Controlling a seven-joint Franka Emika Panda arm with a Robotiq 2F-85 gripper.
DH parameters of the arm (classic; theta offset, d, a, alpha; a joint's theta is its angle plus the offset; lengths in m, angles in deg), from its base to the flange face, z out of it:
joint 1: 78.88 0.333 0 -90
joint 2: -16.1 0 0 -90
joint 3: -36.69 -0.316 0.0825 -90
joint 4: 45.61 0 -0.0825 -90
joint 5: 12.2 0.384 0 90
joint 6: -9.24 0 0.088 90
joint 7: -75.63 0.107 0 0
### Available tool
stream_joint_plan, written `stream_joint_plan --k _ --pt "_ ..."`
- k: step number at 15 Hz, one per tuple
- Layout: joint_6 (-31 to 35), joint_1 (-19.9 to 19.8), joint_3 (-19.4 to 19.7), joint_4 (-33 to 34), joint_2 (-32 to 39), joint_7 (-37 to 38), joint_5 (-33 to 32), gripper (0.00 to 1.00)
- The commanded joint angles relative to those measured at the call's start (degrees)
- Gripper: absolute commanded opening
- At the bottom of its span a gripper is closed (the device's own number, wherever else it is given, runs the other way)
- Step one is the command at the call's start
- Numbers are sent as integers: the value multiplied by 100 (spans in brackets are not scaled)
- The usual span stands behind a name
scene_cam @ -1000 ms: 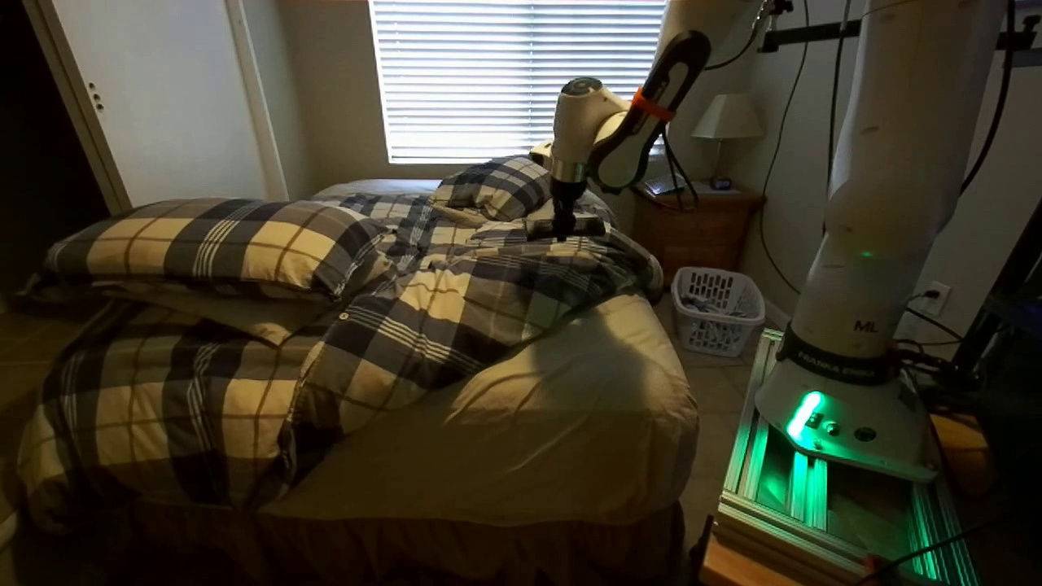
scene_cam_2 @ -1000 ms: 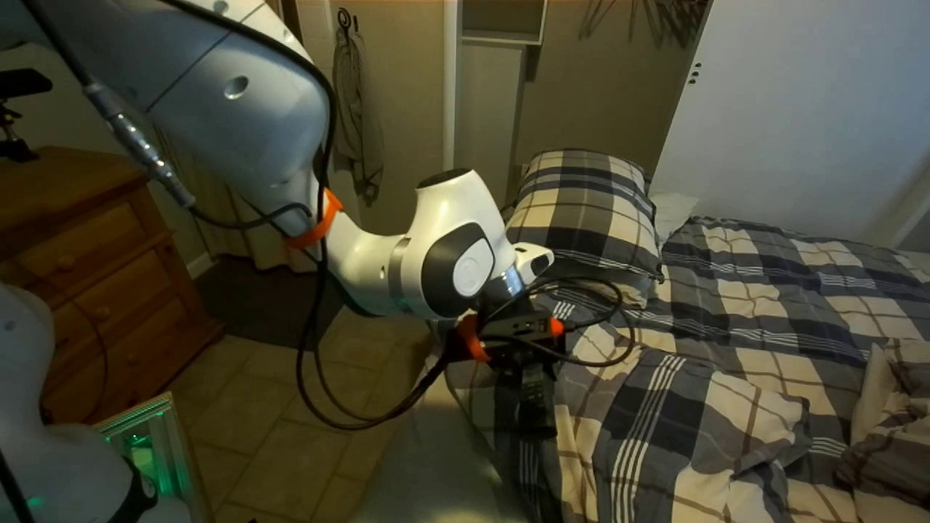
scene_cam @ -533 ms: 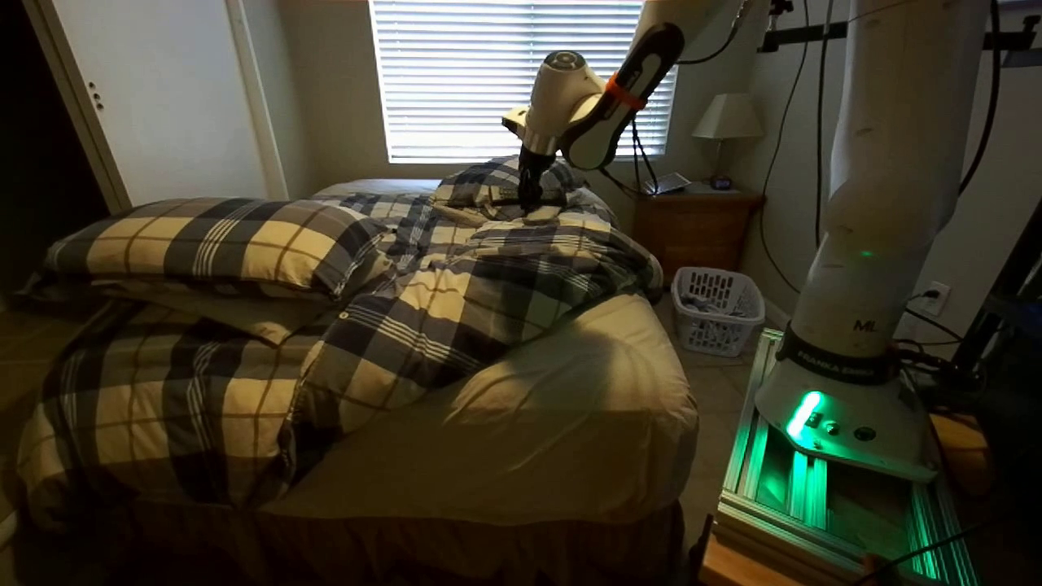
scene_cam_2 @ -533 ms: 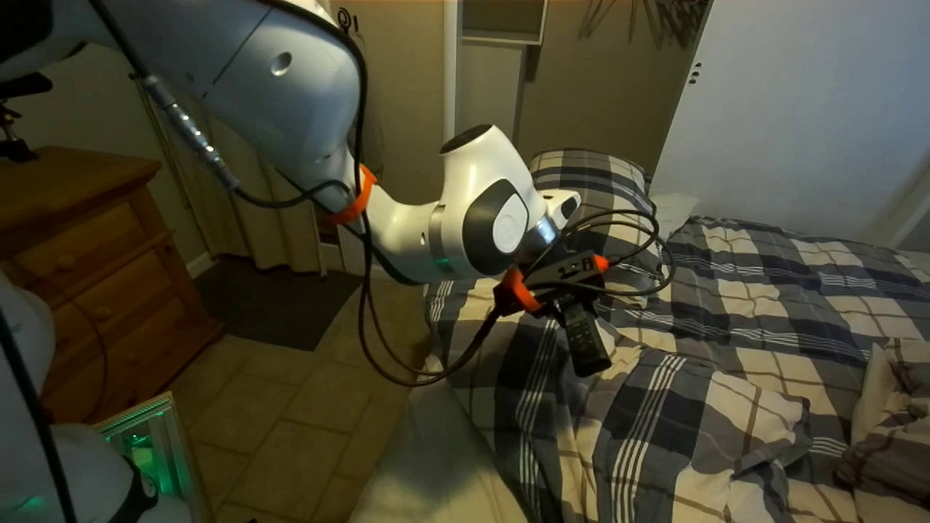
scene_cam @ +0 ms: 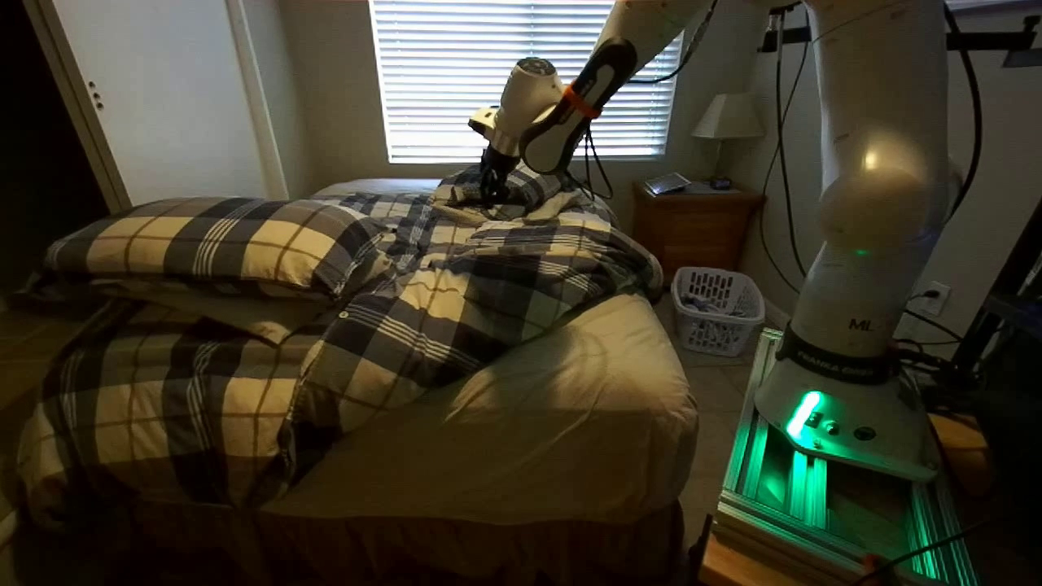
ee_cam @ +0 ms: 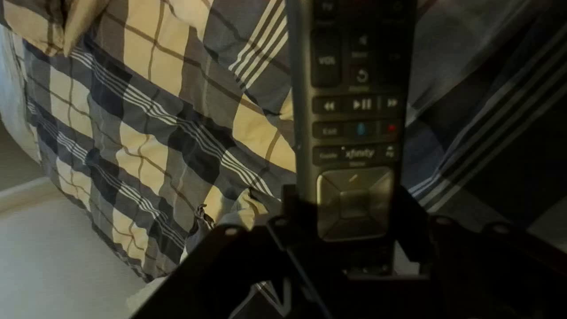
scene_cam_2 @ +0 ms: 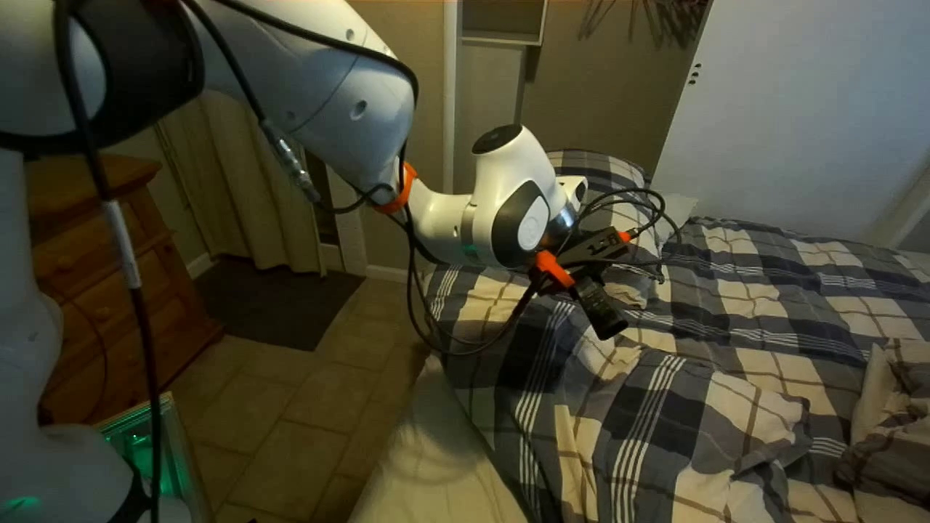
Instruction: Clover the corner of the bed with the blanket and move the remote controller out of the water
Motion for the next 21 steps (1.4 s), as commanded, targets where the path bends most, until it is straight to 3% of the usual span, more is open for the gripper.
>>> stream_joint_plan --k 1,5,6,7,14,15,18,19,21 --pt "-322 -445 -609 895 577 -937 501 28" --pt "-660 -613 -957 1629 1103 -1427 635 28" --pt "-396 -215 -447 1060 735 -1232 724 28" --pt "-417 -195 -443 1147 817 -1257 763 53" --pt "-421 -71 -303 1138 845 -1223 771 53" --pt "-255 -108 -347 1252 943 -1368 728 28" --pt "-42 -149 -411 1586 1180 -2178 533 28" --pt "-9 -412 -722 1675 1264 -2422 399 28" --pt "48 -564 -989 1901 1457 -3059 454 28"
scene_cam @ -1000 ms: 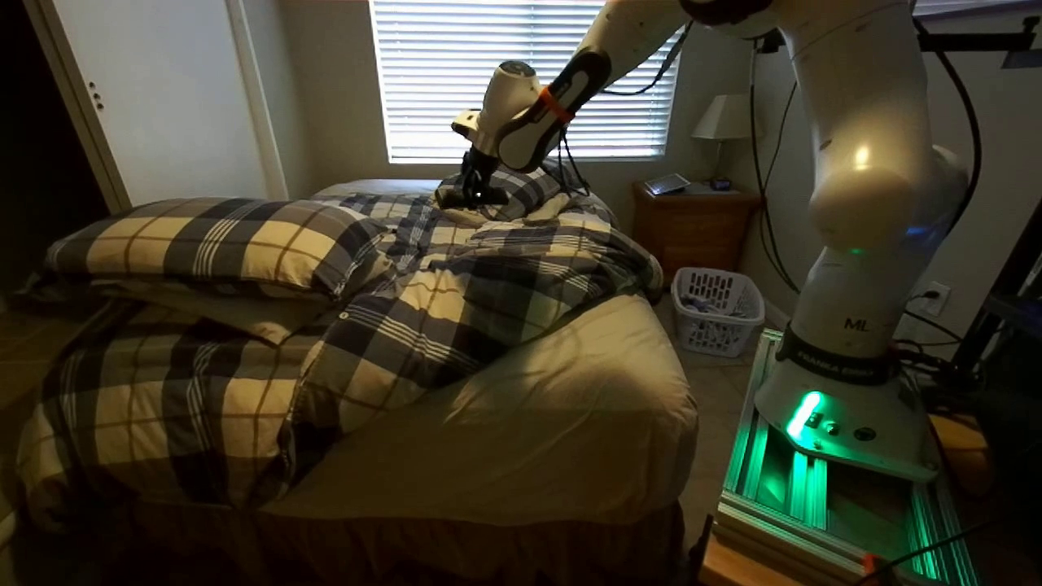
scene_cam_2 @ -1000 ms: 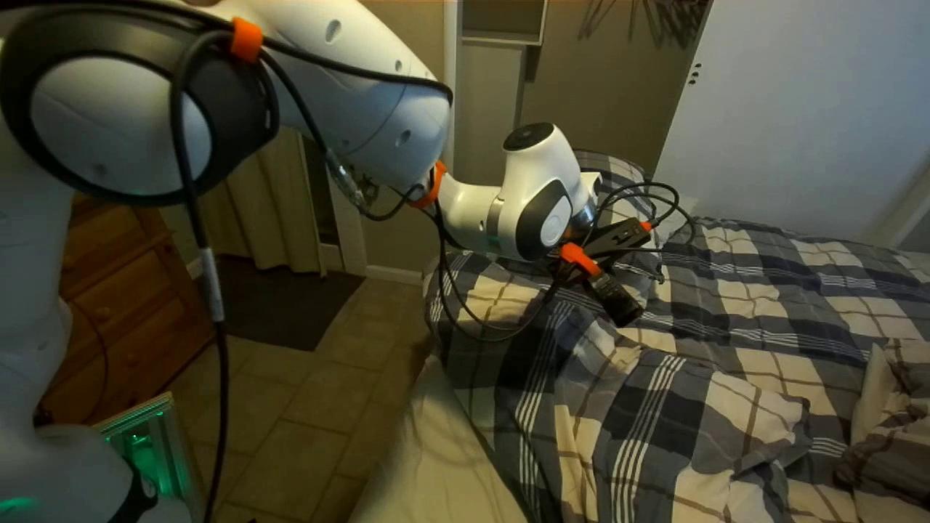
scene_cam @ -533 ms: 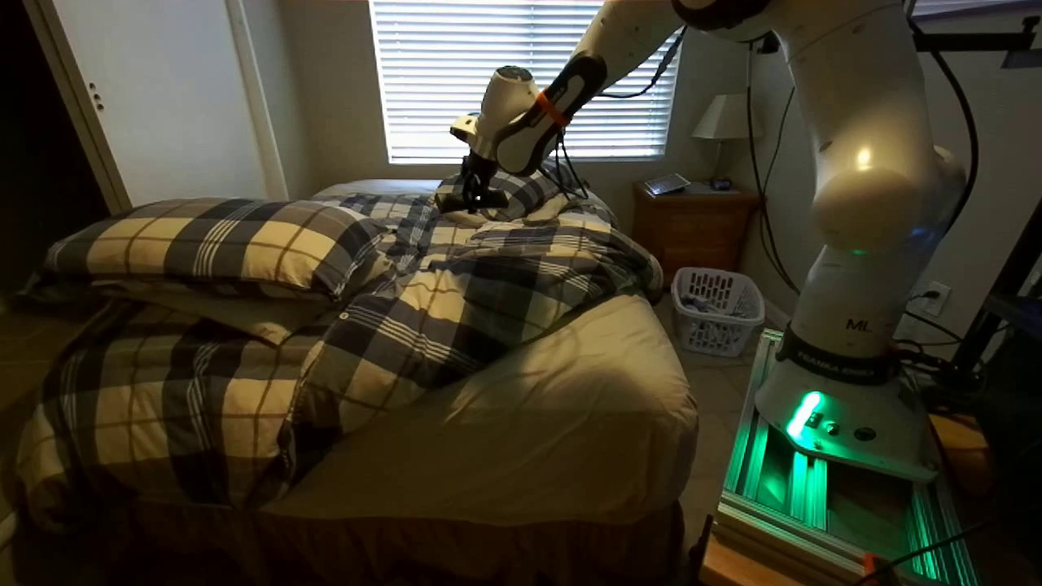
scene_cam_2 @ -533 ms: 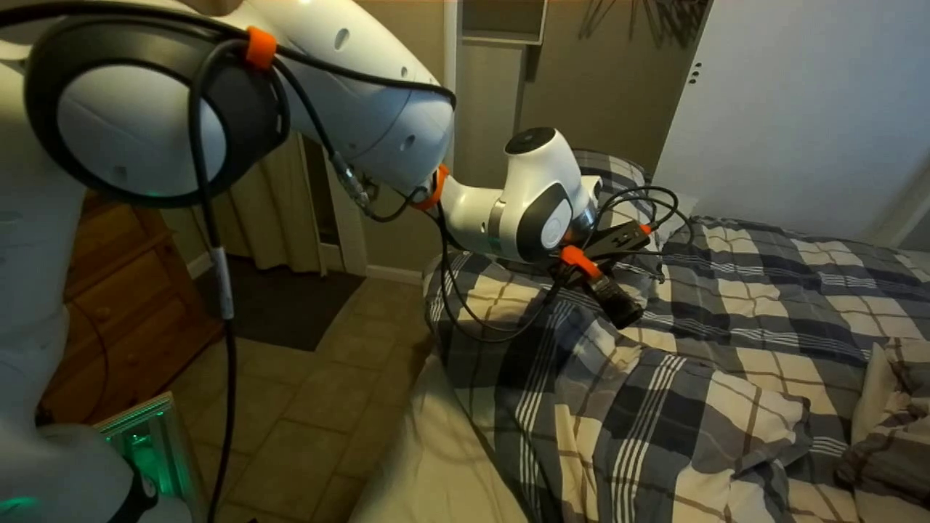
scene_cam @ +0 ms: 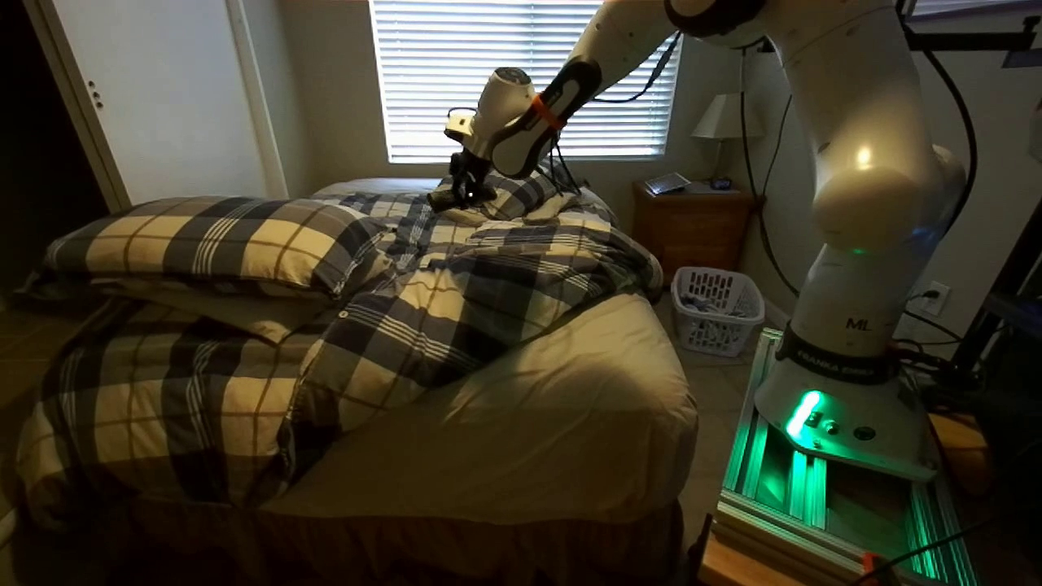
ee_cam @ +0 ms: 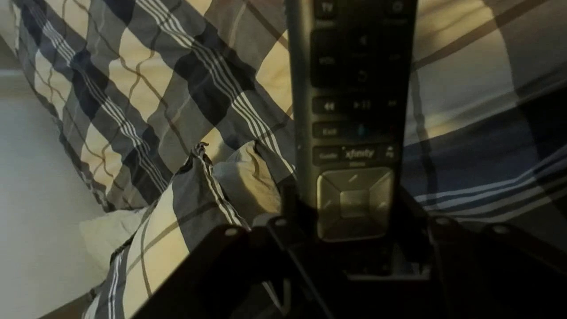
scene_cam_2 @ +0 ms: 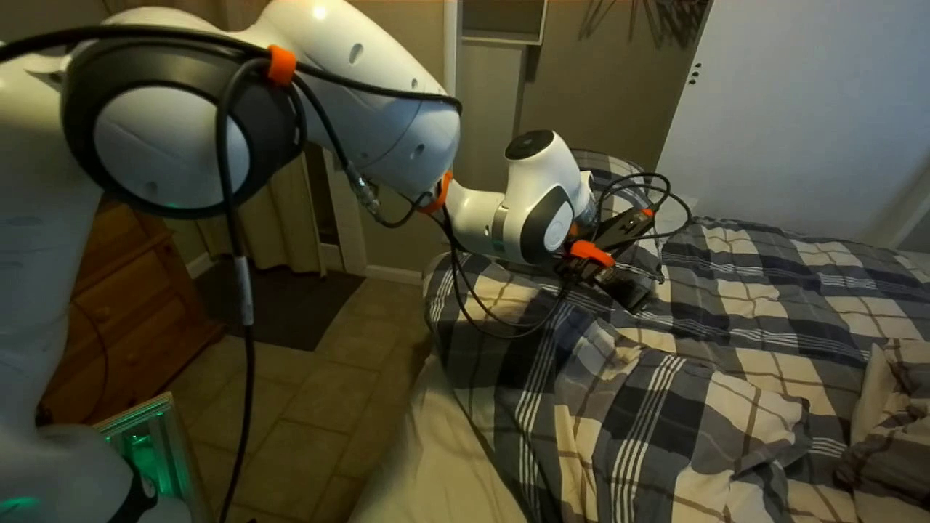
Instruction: Clover the corner of the bed with the blanket and move the remote controller out of the water
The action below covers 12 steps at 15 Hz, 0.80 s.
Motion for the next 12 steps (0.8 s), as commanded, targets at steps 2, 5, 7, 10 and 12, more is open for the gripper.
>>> stream_joint_plan --k 2,5,7,10,12 --pt "151 -485 -739 747 599 -1373 32 28" --pt "64 -756 -1222 1094 943 -1992 106 28" --pt "-39 -968 -1571 1247 1152 -2332 161 28" --pt "-91 -1123 -1873 1657 1557 -2643 125 80" --pt "-70 -1185 -2044 1907 1771 -2807 105 92"
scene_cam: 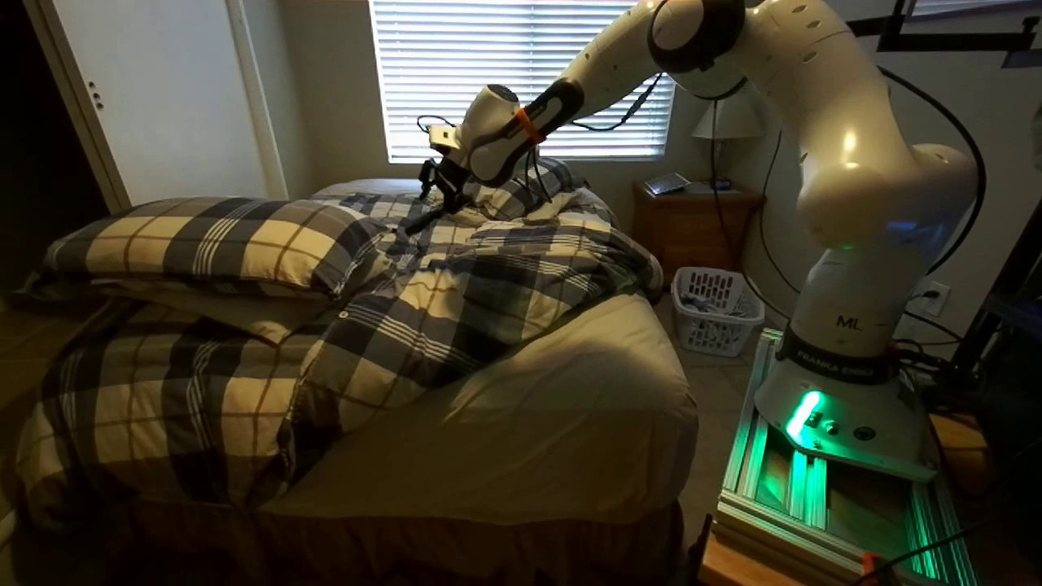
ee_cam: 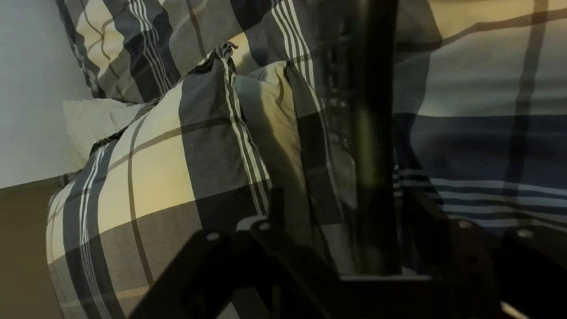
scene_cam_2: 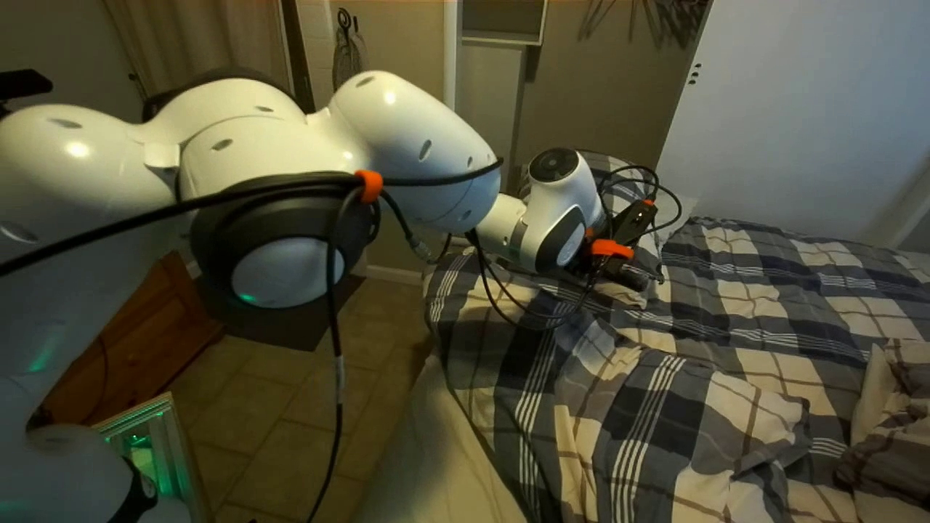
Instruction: Clover the corner of the bed with the blanket and move the remote controller out of the water
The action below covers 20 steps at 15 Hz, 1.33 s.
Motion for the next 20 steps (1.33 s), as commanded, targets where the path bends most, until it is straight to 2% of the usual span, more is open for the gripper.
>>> stream_joint_plan --k 1,4,6,7,8,12,17,20 --pt "-67 -146 -392 714 542 -512 67 99" --pt "-80 -181 -536 936 701 -641 56 100" --pt "-319 -193 -561 923 656 -521 121 100" --pt "-533 -164 -473 874 574 -326 171 100" --pt "-730 129 -34 750 371 -484 887 100" --pt "-1276 567 642 782 314 142 1771 100" --pt "-1965 721 775 845 468 690 2784 100" --pt "-2333 943 1159 848 444 1254 2929 100"
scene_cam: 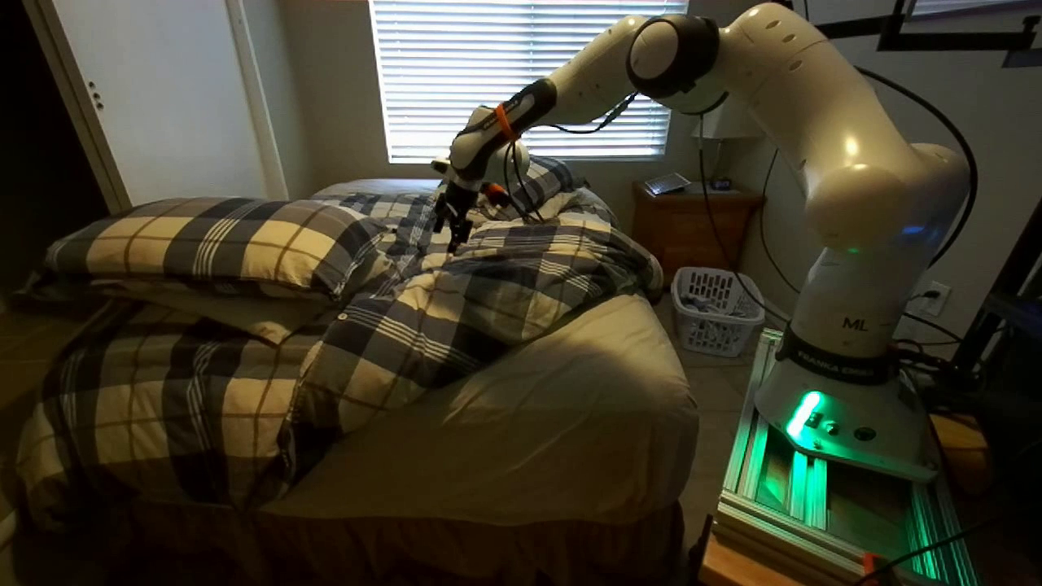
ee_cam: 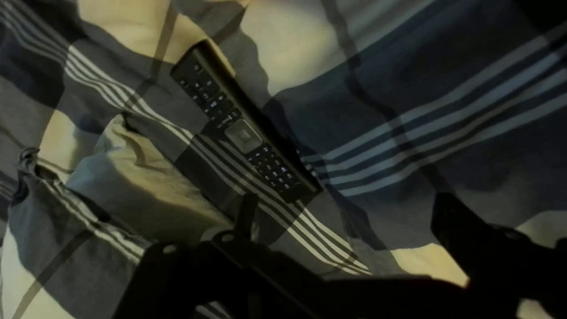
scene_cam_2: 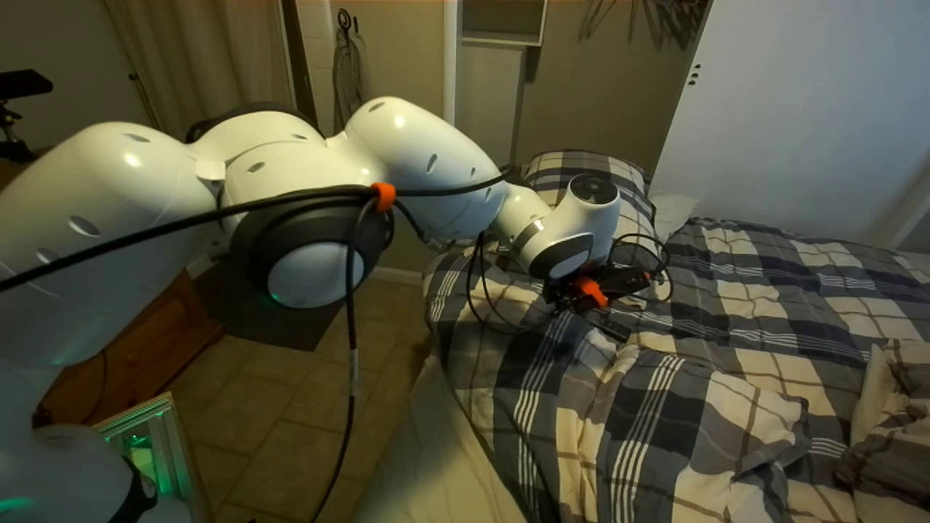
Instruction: Clover the corner of the bed with the blanket and move the remote controller out of the water
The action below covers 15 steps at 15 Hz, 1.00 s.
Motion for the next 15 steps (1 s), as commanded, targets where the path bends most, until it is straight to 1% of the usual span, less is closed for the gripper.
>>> stream_joint_plan --k 1,4,5,7,8,9,11,15 --pt "-444 367 600 75 -20 727 146 100" --pt "-826 607 1052 71 8 1278 -38 100" --pt "-935 624 1102 100 35 1374 -11 100" --pt "-1221 583 1080 160 83 1555 127 100" --pt "-1322 553 1055 182 101 1636 175 96" --pt "-1363 530 1038 195 117 1707 199 74" --pt "-1490 471 993 215 144 1843 274 69" --pt "-1692 354 942 233 185 2043 512 41"
